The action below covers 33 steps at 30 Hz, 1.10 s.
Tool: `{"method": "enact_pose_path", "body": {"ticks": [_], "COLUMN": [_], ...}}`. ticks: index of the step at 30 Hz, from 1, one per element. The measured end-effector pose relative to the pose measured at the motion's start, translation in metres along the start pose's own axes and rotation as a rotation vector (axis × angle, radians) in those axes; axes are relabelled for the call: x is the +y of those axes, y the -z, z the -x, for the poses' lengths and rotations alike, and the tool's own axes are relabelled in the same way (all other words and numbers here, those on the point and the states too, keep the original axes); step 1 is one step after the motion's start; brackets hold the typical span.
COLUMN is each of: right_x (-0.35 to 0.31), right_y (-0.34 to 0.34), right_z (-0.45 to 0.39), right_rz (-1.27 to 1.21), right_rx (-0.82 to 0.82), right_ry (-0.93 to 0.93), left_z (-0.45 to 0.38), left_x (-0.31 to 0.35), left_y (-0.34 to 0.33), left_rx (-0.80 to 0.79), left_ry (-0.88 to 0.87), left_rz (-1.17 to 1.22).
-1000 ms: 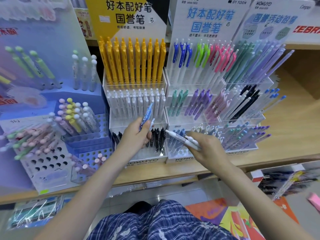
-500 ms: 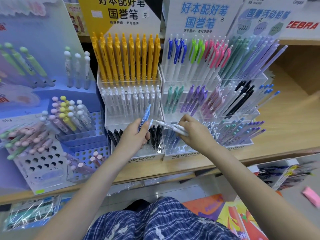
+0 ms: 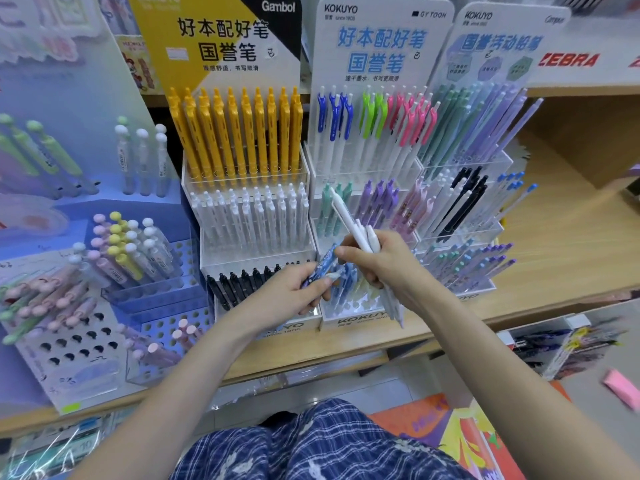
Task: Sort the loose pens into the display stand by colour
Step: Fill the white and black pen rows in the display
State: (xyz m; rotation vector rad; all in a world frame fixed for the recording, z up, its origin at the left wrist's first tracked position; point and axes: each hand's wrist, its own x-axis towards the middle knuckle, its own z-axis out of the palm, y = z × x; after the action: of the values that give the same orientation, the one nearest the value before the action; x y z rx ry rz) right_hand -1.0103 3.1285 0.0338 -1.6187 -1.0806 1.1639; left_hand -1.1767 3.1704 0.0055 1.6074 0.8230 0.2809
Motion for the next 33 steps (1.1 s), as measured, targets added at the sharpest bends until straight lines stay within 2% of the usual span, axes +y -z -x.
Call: {"method": "enact_pose_path", "body": {"ticks": [2, 5, 7, 10, 12, 15, 17, 22, 27, 33], "right_x": [-0.001, -0.003, -0.006, -0.012, -0.014, -0.008, 0.001, 0.038, 0.062, 0.058], "right_y": [0.002, 0.011, 0.026, 0.049, 0.052, 0.037, 0.022, -0.009, -0.02, -0.037], "right_z": [-0.001, -0.004, -0.005, -0.002, 0.001, 0.006, 0.007, 0.005, 0.004, -0.008], "right_rz": [0.013, -0.019, -0.076, -0.048, 0.087, 0.587, 0.847, 1.013, 1.085, 1.038], "right_rx": [-0.014, 0.012, 0.078, 0.186, 0.216, 0.16, 0.127, 0.185, 0.229, 0.301], "right_ry": [-0.005, -0.038, -0.057, 0.024, 0.101, 0.211, 0.291, 0.558, 0.51, 0.38], "left_z": [0.0, 0.0, 0.003, 0.009, 0.01, 0.007, 0.002, -0.001, 0.001, 0.001], "left_x": [-0.001, -0.001, -0.004, -0.013, -0.017, -0.022, -0.024, -0.029, -0.033, -0.032], "left_y": [0.0, 0.005, 0.014, 0.03, 0.036, 0.035, 0.032, 0.027, 0.026, 0.027], "left_rx": [-0.031, -0.021, 0.085, 0.355, 0.515, 0.608, 0.616, 0.553, 0.53, 0.538], "left_ry": [-0.018, -0.002, 0.028, 0.01, -0.021, -0.074, -0.082, 0.06, 0.073, 0.062], "left_rz": [-0.08, -0.053, -0.041, -0.179, -0.331, -0.532, -0.633, -0.741, -0.771, -0.741]}}
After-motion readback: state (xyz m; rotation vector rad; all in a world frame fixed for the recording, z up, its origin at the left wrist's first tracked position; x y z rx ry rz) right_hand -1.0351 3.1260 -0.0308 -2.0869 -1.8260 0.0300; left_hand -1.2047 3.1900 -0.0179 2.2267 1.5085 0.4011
